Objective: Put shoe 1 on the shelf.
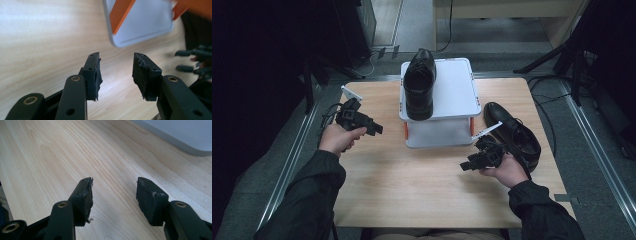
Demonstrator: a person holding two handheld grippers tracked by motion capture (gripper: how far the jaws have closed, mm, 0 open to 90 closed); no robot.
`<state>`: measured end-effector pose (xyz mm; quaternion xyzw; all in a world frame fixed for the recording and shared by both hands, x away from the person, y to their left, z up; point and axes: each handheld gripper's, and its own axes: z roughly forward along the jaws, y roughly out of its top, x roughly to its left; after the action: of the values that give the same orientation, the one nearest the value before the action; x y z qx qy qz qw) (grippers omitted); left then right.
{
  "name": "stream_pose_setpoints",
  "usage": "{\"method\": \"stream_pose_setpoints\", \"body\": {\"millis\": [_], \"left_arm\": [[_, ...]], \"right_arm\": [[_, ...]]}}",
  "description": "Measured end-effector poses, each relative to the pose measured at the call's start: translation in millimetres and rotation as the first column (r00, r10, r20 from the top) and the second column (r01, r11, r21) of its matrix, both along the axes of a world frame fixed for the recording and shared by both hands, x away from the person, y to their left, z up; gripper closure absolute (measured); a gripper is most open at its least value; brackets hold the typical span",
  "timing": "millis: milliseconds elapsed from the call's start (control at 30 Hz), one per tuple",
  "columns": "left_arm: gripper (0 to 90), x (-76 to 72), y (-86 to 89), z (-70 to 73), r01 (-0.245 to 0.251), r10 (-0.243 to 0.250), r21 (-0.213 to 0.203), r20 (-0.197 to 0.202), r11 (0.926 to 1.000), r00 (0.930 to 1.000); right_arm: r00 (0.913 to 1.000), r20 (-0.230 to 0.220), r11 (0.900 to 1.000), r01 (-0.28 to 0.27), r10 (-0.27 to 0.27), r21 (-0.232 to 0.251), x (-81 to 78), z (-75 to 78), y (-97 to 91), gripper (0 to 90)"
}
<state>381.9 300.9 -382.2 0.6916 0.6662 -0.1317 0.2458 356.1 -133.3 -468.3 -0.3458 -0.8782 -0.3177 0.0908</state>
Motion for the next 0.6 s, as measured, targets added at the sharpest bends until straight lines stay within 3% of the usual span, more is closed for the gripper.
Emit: {"method": "stream_pose_setpoints", "body": {"millis": [67, 300, 400, 600], "left_arm": [[57.1, -8.2, -1.4, -5.4, 0.005, -0.005, 0.008, 0.022, 1.0, 0.9997], [56.4, -32.7, -6.8, -23.7, 0.035, -0.034, -0.006, 0.042, 0.9994, 0.9985], [55.6, -40.3, -9.3, -30.3, 0.044, -0.044, 0.005, 0.047, 0.999, 0.9979], [54.9, -51.1, -10.5, -42.2, 0.057, -0.056, -0.018, 0.066, 0.9982, 0.9963]], "right_arm": [[1.0, 0.0, 1.0, 0.0, 0.0, -0.002, 0.1, -0.2, 0.3, 47.5], [0.9999, -0.004, 0.9999, 0.009, -0.009, -0.004, 1.1, -1.3, -1.4, 47.4], [0.9999, -0.001, 0.9999, 0.013, -0.013, -0.003, 1.6, -1.2, -2.3, 47.4], [0.9998, -0.006, 0.9998, 0.017, -0.017, -0.003, 2.0, -1.7, -3.5, 47.5]]}}
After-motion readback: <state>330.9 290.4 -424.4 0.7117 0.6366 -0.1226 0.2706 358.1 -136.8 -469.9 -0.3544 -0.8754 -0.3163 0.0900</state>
